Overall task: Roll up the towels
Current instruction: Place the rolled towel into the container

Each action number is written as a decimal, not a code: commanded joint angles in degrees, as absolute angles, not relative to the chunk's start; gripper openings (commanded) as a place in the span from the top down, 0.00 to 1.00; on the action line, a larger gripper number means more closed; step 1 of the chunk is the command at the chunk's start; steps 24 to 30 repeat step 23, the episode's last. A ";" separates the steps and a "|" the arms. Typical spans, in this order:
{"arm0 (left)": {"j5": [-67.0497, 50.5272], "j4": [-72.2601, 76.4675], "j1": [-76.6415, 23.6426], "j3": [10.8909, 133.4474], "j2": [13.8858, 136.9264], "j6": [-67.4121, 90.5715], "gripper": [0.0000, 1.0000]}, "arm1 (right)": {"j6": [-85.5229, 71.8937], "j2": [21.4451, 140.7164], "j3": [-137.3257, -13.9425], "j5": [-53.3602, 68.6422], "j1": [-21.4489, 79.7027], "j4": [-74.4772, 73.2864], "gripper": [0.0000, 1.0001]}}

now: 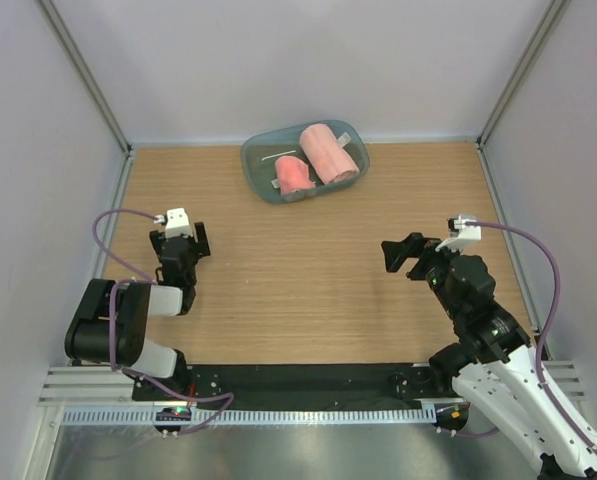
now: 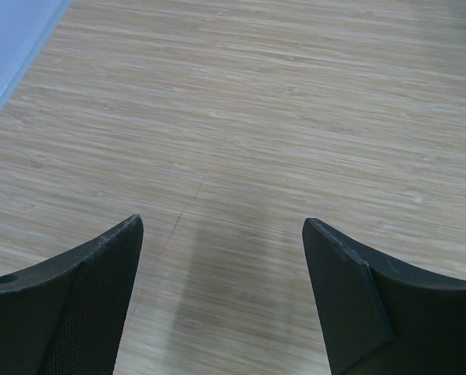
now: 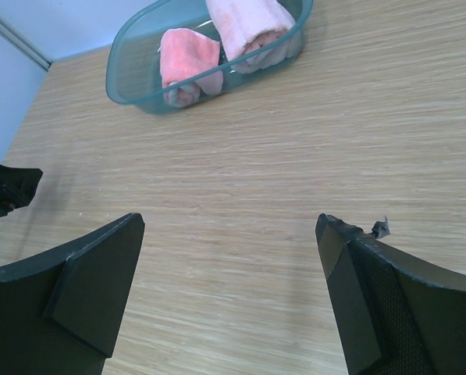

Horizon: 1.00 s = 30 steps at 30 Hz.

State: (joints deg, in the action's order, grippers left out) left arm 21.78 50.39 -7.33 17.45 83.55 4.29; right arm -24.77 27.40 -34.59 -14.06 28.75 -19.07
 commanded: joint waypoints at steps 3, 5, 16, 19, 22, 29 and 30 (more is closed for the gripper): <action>19.51 60.46 -5.98 16.17 85.07 5.71 0.00 | -27.51 29.44 -34.01 -13.98 28.92 -13.36 0.00; 19.51 61.08 -5.98 16.17 85.16 5.63 0.00 | -28.03 30.67 -34.36 -14.15 28.83 -13.71 0.00; 19.51 61.79 -5.98 16.00 85.61 5.54 0.00 | -17.24 35.50 -33.58 -18.81 28.92 -14.51 0.00; 17.85 59.95 -4.75 17.22 85.78 5.97 0.00 | -15.12 36.29 -31.21 -22.23 28.83 -11.88 0.00; 13.01 58.36 -2.81 17.14 85.17 7.03 0.00 | -12.14 37.09 -29.01 -26.27 28.83 -7.76 0.00; 12.66 58.79 -2.81 16.88 84.90 6.94 0.00 | -11.08 37.52 -27.44 -27.50 28.83 -6.52 0.00; 12.66 58.79 -2.81 16.88 84.90 6.94 0.00 | -11.08 37.52 -27.44 -27.50 28.83 -6.52 0.00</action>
